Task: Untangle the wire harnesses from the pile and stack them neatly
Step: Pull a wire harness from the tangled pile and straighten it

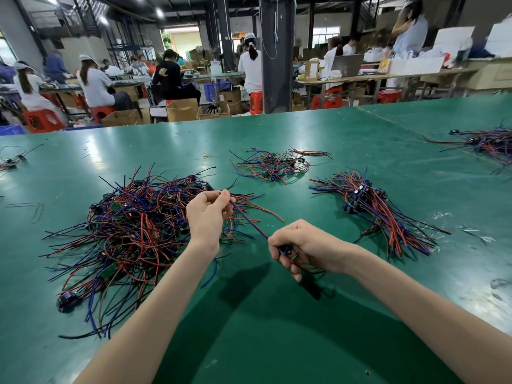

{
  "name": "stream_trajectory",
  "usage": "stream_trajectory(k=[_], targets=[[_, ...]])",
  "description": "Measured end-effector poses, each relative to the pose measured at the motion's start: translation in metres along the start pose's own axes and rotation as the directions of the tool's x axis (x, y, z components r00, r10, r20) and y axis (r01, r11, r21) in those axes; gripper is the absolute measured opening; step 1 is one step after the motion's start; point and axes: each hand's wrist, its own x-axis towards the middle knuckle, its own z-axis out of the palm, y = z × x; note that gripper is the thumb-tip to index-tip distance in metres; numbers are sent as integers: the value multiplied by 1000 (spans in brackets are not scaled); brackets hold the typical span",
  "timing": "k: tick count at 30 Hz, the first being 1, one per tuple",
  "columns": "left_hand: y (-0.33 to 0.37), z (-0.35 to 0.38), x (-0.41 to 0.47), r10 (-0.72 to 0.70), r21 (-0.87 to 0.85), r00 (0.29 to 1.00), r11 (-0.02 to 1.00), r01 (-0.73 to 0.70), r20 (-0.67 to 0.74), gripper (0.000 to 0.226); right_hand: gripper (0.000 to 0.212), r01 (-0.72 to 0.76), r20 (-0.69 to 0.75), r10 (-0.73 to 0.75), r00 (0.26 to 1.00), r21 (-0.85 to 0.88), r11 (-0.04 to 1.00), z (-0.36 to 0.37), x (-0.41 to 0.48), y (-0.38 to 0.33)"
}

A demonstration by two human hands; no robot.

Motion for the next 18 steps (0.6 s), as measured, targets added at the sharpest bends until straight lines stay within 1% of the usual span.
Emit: stream_trajectory(k=[1, 2, 3, 4, 5, 6, 7, 8, 9, 10, 12, 13, 14, 15, 16, 17, 18], targets=[[-3, -1, 0, 79, 104, 997, 991, -79, 4, 12, 35, -1, 16, 1, 1000, -8, 1000, 0, -1, -1], [-5, -2, 0, 198, 246, 980, 949, -199, 29, 12, 34, -4, 27, 4, 1000, -18, 1000, 0, -2, -1], [-8, -4, 0, 338, 388, 937, 855, -344, 87, 13, 33, -8, 35, 9, 999, -29, 1000, 0, -2, -1], [-11, -6, -1, 466, 491, 868, 723, -486, 172, 13, 32, -14, 42, 16, 999, -41, 999, -1, -3, 0], [-13, -7, -2, 556, 547, 790, 589, -595, 260, 13, 32, -21, 47, 23, 999, -54, 998, -1, -4, 0], [-16, -8, -2, 602, 571, 728, 487, -660, 328, 14, 31, -26, 52, 29, 998, -66, 997, -1, -4, 0], [-18, -8, -1, 619, 581, 696, 434, -689, 363, 15, 31, -28, 55, 33, 998, -76, 997, -2, -5, 1], [-19, -8, -1, 622, 588, 692, 422, -690, 367, 15, 31, -28, 58, 33, 998, -79, 996, -2, -5, 1], [-19, -8, 0, 617, 589, 705, 441, -677, 349, 16, 30, -25, 60, 30, 998, -76, 997, -2, -5, 1], [-18, -8, 0, 606, 584, 731, 484, -652, 314, 16, 28, -21, 61, 26, 998, -71, 997, -3, -5, 0], [-15, -7, 0, 540, 542, 814, 628, -558, 213, 16, 27, -14, 54, 17, 998, -59, 998, -4, -5, 0], [-12, -6, 0, 469, 500, 870, 722, -479, 156, 17, 28, -15, 44, 17, 999, -53, 998, -5, -4, 0], [-9, -5, 1, 370, 426, 924, 823, -375, 98, 17, 30, -17, 30, 19, 999, -46, 999, -6, -4, 0], [-6, -3, 1, 253, 312, 966, 915, -256, 51, 16, 32, -19, 16, 20, 1000, -39, 999, -6, -3, 1], [-2, -2, 1, 137, 173, 990, 975, -139, 23, 15, 34, -19, 2, 19, 1000, -34, 999, -7, -2, 1], [1, -1, 2, 38, 38, 999, 999, -39, 15, 14, 35, -17, -11, 17, 1000, -32, 999, -8, -1, 1], [4, -1, 1, -31, -61, 999, 998, 32, 21, 13, 36, -15, -21, 14, 1000, -33, 999, -8, 0, 0]])
